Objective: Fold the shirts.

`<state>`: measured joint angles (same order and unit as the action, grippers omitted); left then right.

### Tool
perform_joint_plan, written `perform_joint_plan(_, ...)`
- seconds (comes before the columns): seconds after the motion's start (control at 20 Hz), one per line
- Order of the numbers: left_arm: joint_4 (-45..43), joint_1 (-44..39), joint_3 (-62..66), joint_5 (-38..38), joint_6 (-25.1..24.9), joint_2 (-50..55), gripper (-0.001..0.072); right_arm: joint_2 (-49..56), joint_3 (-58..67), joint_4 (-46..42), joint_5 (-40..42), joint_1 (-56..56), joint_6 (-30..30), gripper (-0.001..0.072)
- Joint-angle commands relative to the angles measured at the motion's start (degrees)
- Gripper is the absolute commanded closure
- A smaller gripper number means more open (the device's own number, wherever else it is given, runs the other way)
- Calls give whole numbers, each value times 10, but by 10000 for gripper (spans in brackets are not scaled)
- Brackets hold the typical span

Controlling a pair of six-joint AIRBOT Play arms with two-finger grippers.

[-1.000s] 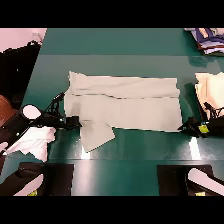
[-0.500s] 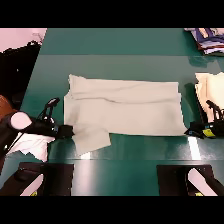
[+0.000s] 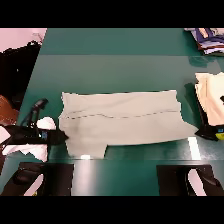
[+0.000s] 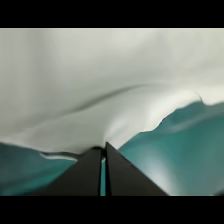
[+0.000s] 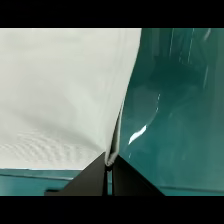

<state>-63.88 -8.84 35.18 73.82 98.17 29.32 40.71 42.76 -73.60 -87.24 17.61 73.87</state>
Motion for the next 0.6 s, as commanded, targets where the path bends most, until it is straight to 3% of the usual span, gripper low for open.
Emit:
perform_joint_plan(0.0, -67, 0, 52, -116, 4, 13, 685, 68, 74, 4, 46, -56, 12, 696)
perform_joint_plan(0.3, -76, 0, 135, -199, -56, 244, 683, 289, 218, 5, 97, -128, 28, 696)
perform_joint_plan(0.55, -77, 0, 255, -223, -56, 427, 683, 403, 317, 8, 88, -134, 32, 694)
